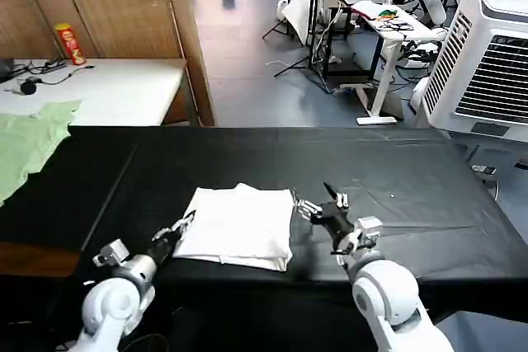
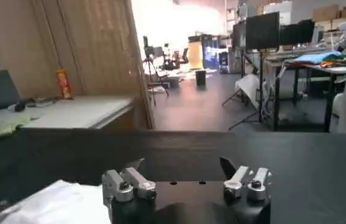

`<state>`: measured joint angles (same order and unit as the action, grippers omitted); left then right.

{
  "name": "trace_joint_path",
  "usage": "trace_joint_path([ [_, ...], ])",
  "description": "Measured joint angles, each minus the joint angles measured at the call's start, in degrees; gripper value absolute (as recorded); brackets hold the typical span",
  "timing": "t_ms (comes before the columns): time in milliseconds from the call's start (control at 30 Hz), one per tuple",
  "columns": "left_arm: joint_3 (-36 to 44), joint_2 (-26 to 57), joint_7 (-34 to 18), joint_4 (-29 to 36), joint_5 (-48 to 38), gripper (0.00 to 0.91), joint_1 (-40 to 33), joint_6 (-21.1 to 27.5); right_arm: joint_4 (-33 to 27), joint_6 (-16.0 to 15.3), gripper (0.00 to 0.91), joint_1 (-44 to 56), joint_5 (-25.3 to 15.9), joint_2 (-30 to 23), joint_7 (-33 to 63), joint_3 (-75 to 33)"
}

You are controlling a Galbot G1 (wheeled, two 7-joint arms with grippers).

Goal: Fold and organize the clothes.

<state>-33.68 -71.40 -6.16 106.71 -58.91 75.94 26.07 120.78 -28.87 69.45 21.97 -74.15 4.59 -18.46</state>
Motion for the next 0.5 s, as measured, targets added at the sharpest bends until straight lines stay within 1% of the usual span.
trace_joint_path([
  [167,-0.2,-0.2,-0.1,-0.8,-2.5,0.000,-0.6,0.5,0.3,0.2,0.878,0.5,-0.1,-0.1,0.0,-0.4],
  [267,-0.3,-0.2,-0.4,-0.8,-2.4,0.000,-0.8,0.5,0.3,0.3,0.878,0.7,-0.5,-0.3,0.0,-0.6],
  [367,-0.5,0.2,-0.4,0.1,1.2,0.000,-0.5,0.0,0.3,0.4,0.878,0.9,-1.5,-0.5,0.0,-1.1],
  [500,-1.1,1.5,-0.4,1.5,9.8,0.000,-0.4,-1.3,-0.5,-0.1,0.878,0.9,-4.4,-0.8,1.0,-1.9],
])
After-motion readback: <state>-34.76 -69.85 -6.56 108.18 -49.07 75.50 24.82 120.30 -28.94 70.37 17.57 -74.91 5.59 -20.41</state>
